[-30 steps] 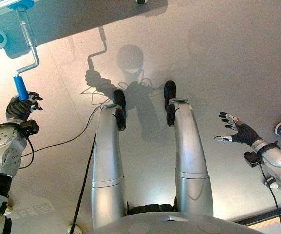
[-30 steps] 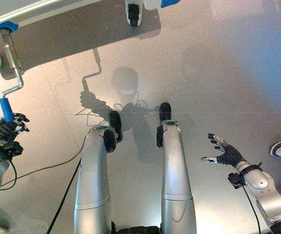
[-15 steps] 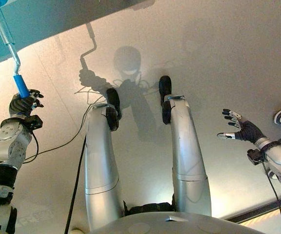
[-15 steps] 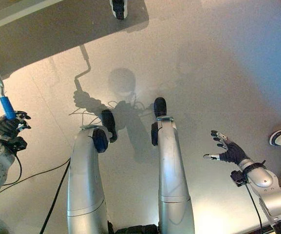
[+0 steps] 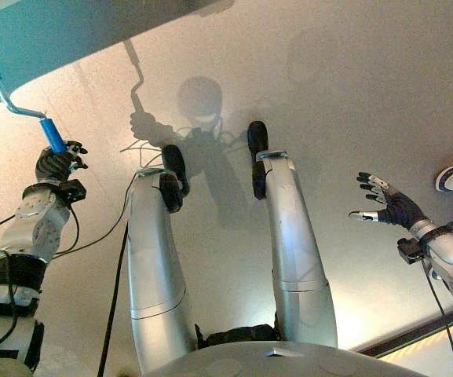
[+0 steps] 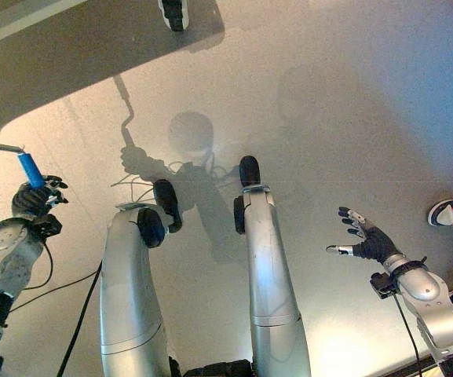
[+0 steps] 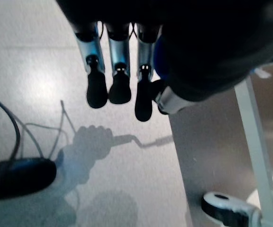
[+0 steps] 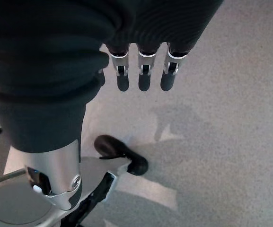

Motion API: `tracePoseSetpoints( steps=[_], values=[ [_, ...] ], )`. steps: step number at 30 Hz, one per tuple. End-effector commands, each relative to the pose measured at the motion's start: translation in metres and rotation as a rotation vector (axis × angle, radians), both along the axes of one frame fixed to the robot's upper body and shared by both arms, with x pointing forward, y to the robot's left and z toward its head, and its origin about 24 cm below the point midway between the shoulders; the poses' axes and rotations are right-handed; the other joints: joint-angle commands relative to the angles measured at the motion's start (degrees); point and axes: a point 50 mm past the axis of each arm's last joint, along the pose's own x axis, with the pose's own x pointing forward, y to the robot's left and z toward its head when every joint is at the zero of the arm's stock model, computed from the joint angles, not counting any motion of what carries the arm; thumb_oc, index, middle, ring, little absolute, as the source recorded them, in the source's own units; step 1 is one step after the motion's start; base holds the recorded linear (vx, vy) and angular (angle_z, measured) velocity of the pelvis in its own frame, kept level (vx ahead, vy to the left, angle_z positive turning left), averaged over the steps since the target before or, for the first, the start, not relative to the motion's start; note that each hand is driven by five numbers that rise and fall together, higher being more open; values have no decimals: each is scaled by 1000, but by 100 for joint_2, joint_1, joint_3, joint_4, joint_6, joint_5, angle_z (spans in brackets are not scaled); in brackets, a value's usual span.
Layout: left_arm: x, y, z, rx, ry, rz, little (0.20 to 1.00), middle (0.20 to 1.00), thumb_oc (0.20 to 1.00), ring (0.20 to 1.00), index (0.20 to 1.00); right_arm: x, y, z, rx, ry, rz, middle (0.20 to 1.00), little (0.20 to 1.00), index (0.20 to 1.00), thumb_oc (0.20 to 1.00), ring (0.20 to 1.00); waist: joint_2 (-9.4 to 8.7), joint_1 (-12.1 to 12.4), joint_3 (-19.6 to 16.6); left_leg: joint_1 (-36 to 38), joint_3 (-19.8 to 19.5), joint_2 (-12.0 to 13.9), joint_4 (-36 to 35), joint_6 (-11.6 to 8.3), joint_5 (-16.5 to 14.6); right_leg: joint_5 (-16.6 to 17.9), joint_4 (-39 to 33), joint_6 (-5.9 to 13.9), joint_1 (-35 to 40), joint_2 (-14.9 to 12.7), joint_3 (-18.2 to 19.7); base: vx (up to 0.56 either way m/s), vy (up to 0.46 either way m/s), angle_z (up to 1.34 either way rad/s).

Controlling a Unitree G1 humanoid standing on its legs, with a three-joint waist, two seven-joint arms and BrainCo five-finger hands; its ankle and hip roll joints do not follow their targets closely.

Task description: Raise the hospital bed

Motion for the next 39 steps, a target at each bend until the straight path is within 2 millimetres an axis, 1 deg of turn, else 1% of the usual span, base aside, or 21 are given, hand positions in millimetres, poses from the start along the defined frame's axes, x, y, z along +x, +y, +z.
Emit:
tracePoseSetpoints(
  steps=[1, 2, 3, 5, 6, 10, 11, 12, 15, 19, 24, 28, 29, 30, 33, 37, 39],
  values=[
    [7, -8, 15, 66, -89, -24, 200, 200, 200, 200, 200, -4, 1, 5, 15, -17, 6, 1000, 1000, 1000, 1000, 1000, -72, 1, -174, 19, 783, -86, -313, -170, 765, 78, 148, -314, 236, 66, -476, 10, -31, -7],
    [7, -8, 15, 66, -89, -24, 200, 200, 200, 200, 200, -5, 1, 5, 15, -16, 6, 1000, 1000, 1000, 1000, 1000, -71, 2, -176, 19, 783, -84, -312, -170, 764, 78, 148, -314, 236, 67, -476, 22, -44, -8],
    [9, -15, 17, 61, -105, -48, 200, 200, 200, 200, 200, -5, 1, 4, 14, -12, 3, 1000, 1000, 1000, 1000, 1000, -66, -17, -201, 19, 769, -83, -290, -176, 761, 75, 148, -324, 236, 80, -488, 24, -37, 6],
    [9, -17, 17, 65, -108, -56, 200, 200, 200, 200, 200, -5, 1, 4, 12, -11, 3, 1000, 1000, 1000, 1000, 1000, -51, -21, -218, 19, 760, -80, -300, -182, 770, 76, 137, -327, 236, 81, -505, 20, -36, 15],
    [11, -23, 19, 61, -123, -80, 200, 200, 200, 200, 200, -5, 1, 2, 17, -7, 2, 1000, 1000, 1000, 1000, 1000, -43, -39, -263, 19, 752, -91, -320, -186, 781, 73, 125, -337, 236, 87, -510, 15, -43, 1],
    [10, -33, 22, 68, -148, -129, 200, 200, 200, 200, 200, -7, 0, -1, 12, 9, -1, 1000, 1000, 1000, 1000, 1000, -6, -51, -388, 19, 740, -128, -356, -205, 807, 102, 95, -351, 236, 101, -520, 19, -37, 1],
    [9, -33, 21, 68, -147, -129, 200, 200, 200, 200, 200, -8, 0, -2, 12, 9, -1, 1000, 1000, 1000, 1000, 1000, -5, -52, -392, 19, 740, -129, -358, -206, 808, 102, 93, -352, 236, 101, -521, 28, -25, 19],
    [9, -39, 21, 64, -155, -155, 200, 200, 200, 200, 200, -9, 0, -3, 13, 14, -1, 1000, 1000, 1000, 1000, 1000, 32, -54, -461, 19, 712, -152, -393, -214, 840, 110, 80, -361, 236, 94, -546, 29, -29, 5],
    [5, -47, 18, 57, -160, -194, 200, 200, 200, 200, 200, -11, -1, -6, 11, 28, -3, 1000, 1000, 1000, 1000, 1000, 65, -48, -599, 19, 675, -197, -461, -228, 886, 157, 28, -361, 236, 98, -559, 40, -26, -7],
    [-1, -51, 14, 37, -166, -215, 200, 200, 200, 200, 200, -14, -2, -9, 6, 48, 0, 1000, 1000, 1000, 1000, 1000, 96, -28, -779, 19, 622, -251, -570, -246, 952, 210, -40, -363, 243, 104, -567, 25, -24, 3],
    [-9, -51, 15, 38, -174, -247, 200, 200, 200, 200, 200, -17, -4, -10, 1, 58, 5, 1000, 1000, 1000, 1000, 1000, 177, 12, -922, 20, 536, -298, -738, -273, 1078, 292, -160, -338, 274, 71, -592, 12, -13, 3],
    [-22, -45, 12, 18, -169, -256, 200, 200, 200, 200, 200, -23, -6, -14, -1, 77, -1, 1000, 1000, 1000, 1000, 1000, 279, 70, -1113, 24, 438, -323, -893, -282, 1183, 329, -312, -318, 335, 36, -631, 20, -8, 7],
    [-23, -45, 12, 18, -169, -256, 200, 200, 200, 200, 200, -23, -6, -14, -1, 77, 0, 1000, 1000, 1000, 1000, 1000, 279, 69, -1114, 24, 438, -323, -893, -282, 1184, 329, -313, -318, 335, 36, -631, 24, -3, 4],
    [-28, -42, 12, 11, -169, -257, 200, 200, 200, 200, 200, -25, -7, -16, -1, 86, -4, 1000, 1000, 1000, 1000, 1000, 329, 114, -1199, 26, 398, -337, -969, -283, 1236, 344, -374, -300, 357, 29, -638, 23, -7, 4],
    [-33, -40, 11, 2, -173, -258, 200, 200, 200, 200, 200, -27, -7, -17, 4, 89, 0, 1000, 1000, 1000, 1000, 1000, 368, 148, -1264, 39, 351, -361, -1041, -280, 1274, 350, -424, -285, 389, 21, -648, 9, -3, 3],
    [-47, -34, 7, -18, -158, -257, 200, 200, 200, 200, 200, -30, -7, -20, 8, 98, 0, 1000, 1000, 1000, 1000, 1000, 436, 237, -1390, 244, 313, -399, -1335, -281, 1385, 397, -677, -240, 625, -28, -678, 0, 1, 1],
    [-52, -30, 9, -14, -159, -255, 200, 200, 200, 200, 200, -32, -8, -21, 3, 102, 4, 1000, 1000, 1000, 1000, 1000, 463, 274, -1427, 329, 292, -426, -1479, -282, 1448, 422, -781, -222, 724, -45, -687, -3, 6, 6]
  ],
)
